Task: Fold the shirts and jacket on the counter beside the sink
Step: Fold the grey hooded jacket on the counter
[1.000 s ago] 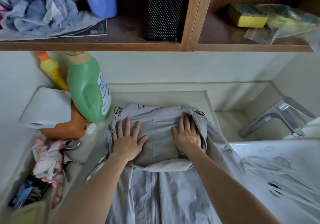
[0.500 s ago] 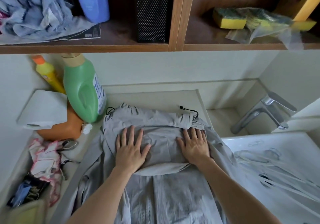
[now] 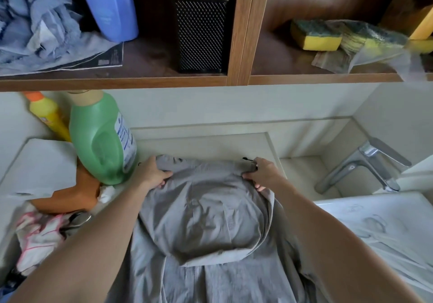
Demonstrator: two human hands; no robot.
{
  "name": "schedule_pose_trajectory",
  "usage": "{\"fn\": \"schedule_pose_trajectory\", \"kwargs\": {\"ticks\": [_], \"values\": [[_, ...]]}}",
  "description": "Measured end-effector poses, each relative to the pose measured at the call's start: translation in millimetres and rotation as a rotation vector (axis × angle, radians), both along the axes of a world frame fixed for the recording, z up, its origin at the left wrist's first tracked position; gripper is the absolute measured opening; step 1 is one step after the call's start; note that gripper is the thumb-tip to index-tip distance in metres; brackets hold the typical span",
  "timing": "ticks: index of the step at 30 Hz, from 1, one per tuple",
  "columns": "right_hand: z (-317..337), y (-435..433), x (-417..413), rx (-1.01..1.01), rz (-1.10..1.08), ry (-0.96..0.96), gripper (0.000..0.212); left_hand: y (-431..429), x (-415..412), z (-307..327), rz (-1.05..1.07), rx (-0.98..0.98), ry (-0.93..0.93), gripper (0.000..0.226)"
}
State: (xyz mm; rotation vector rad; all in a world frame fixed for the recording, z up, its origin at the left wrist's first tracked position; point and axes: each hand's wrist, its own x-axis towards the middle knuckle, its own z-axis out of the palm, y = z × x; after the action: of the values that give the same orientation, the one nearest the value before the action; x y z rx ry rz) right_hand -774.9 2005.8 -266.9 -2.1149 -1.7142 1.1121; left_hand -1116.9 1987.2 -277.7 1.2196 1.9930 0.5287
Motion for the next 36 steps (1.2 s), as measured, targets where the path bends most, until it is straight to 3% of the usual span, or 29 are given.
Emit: {"fn": "schedule_pose_trajectory", "kwargs": {"ticks": [2,7,10,13,16,18,20,24,26,29,31,33,36], "values": [[0.7,5.7,-7.9,0.103,0.028,-0.053,0.02,6.8,1.8,0.1,-0.01,0.046,0.094,0.023],[25.7,42.3,-27.3,0.389,0.048,-0.081,0.014,46.3,-2.4,23.9,0.105,0.298,0.238,0.015],[32.9,68.1,-33.2,0.481,0.061,-0.13,0.021,67.7,-11.6,34.0,0.129,0.343,0.24,0.033],[21.2,71.5,-43.4,0.442,0.052,-0.28,0.059,56.5,4.9,33.2,0.034,0.307,0.321,0.077],[-12.2,52.7,-70.9,0.657,0.265,-0.354,0.051,24.6,38.4,-3.6,-0.254,0.354,0.491,0.073],[-40.2,38.2,-85.3,0.619,0.399,-0.384,0.056,4.7,47.9,-32.0,-0.342,0.255,0.641,0.071],[-63.3,25.2,-85.8,0.46,0.39,-0.391,0.065,-6.6,44.7,-52.3,-0.368,0.252,0.766,0.074],[-67.4,22.1,-69.5,0.314,0.428,-0.364,0.07,-9.8,36.1,-60.5,-0.413,0.189,0.786,0.078],[-46.4,29.1,-55.8,0.273,0.484,-0.219,0.063,-0.7,36.0,-52.6,-0.454,0.062,0.732,0.078],[-7.9,20.2,-17.9,0.566,0.335,-0.006,0.024,-5.2,43.4,-26.8,-0.47,-0.035,0.616,0.08],[9.6,4.4,22.5,0.712,0.048,-0.016,0.021,-24.8,59.7,-11.9,-0.473,0.115,0.555,0.076],[13.5,-21.6,67.6,0.629,-0.158,-0.069,0.024,-55.5,82.8,-4.6,-0.529,0.322,0.48,0.064],[-8.7,-75.7,123.5,0.208,-0.274,-0.098,0.032,-103.6,103.4,-12.5,-0.634,0.423,0.526,0.055]]}}
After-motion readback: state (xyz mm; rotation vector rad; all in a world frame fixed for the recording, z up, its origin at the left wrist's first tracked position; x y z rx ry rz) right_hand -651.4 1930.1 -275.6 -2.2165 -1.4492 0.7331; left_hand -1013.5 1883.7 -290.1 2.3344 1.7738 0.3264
